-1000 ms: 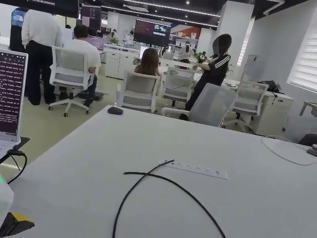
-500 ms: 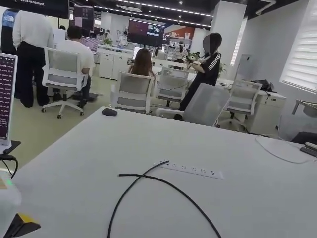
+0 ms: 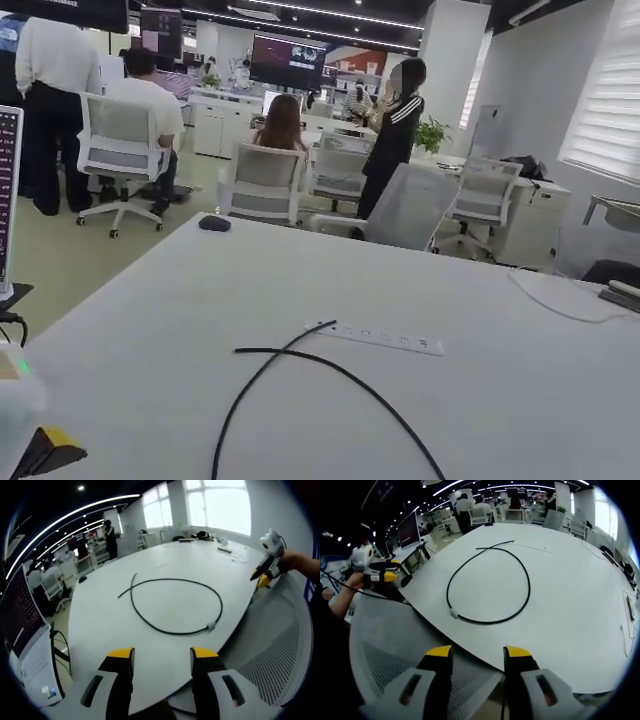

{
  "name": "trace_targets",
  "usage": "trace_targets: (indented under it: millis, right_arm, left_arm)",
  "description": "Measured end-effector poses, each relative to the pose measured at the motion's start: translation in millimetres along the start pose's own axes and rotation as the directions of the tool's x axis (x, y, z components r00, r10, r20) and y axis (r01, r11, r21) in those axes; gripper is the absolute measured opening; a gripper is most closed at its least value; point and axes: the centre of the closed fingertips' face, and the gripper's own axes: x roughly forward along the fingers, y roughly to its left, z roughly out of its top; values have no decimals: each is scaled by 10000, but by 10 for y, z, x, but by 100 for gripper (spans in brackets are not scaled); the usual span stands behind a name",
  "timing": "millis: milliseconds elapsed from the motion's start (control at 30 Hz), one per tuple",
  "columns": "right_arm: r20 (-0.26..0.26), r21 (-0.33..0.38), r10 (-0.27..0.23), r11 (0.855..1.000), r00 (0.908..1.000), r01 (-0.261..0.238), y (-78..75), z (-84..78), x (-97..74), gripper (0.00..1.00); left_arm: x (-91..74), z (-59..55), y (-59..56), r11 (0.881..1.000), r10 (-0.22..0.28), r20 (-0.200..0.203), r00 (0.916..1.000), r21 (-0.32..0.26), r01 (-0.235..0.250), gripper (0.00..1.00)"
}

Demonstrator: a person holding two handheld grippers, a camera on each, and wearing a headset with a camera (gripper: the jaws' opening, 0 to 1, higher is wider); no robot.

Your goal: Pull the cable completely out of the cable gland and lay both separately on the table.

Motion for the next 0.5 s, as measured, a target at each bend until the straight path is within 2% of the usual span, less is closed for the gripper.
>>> trace_targets:
  millis: [167,300,367,433,467,500]
  right_arm:
    - [36,6,18,10000,10000,-18,10,3,-6,41]
    - [87,10,51,10000,9999,-51,34,10,-7,41]
    - [130,-27,85,10000,9999,-85,53,18,-7,41]
    - [175,-4,104,9999,9998,-104,68,24,-7,41]
    - [205,-13,133,9999,9997,-132,73,25,-1,41]
    - [226,-28,162,9999,9996,-161,83,28,1,41]
  left_arm:
    - [28,35,-36,9996,-166,-9,9999,222,167,45]
    - [71,78,-107,9960,-545,-91,9985,711,550,44]
    - [108,103,-165,9882,-885,-227,9958,1233,906,44]
    - [161,134,-248,9751,-1304,-449,9904,1752,1363,44]
    - [186,152,-286,9670,-1480,-552,9874,2012,1562,44]
    - [228,189,-346,9527,-1726,-669,9827,2418,1838,44]
